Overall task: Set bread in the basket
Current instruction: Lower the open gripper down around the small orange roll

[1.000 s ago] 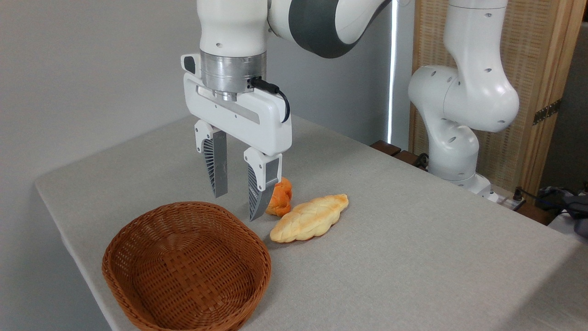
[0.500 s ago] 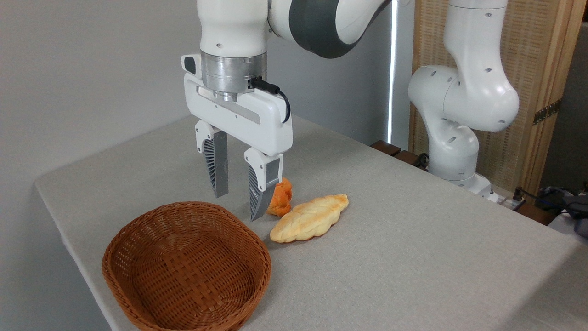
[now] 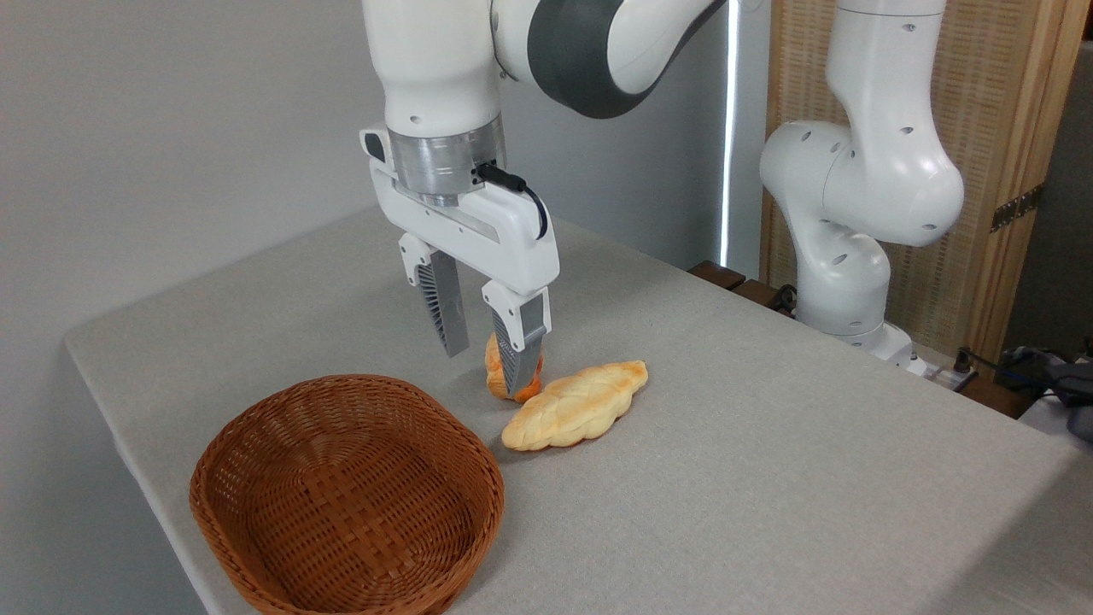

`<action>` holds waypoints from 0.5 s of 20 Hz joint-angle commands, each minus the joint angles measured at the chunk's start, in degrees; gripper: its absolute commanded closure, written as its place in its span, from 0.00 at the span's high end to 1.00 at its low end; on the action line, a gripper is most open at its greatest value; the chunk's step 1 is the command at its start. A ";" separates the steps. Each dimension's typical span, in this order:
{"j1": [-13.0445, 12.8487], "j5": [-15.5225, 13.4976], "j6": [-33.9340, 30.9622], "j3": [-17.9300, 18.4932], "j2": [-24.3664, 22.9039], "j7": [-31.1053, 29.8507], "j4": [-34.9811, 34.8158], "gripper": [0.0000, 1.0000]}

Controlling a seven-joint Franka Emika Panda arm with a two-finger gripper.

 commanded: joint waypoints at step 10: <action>-5.28 -7.42 0.83 0.64 -2.09 -4.41 -8.79 1.00</action>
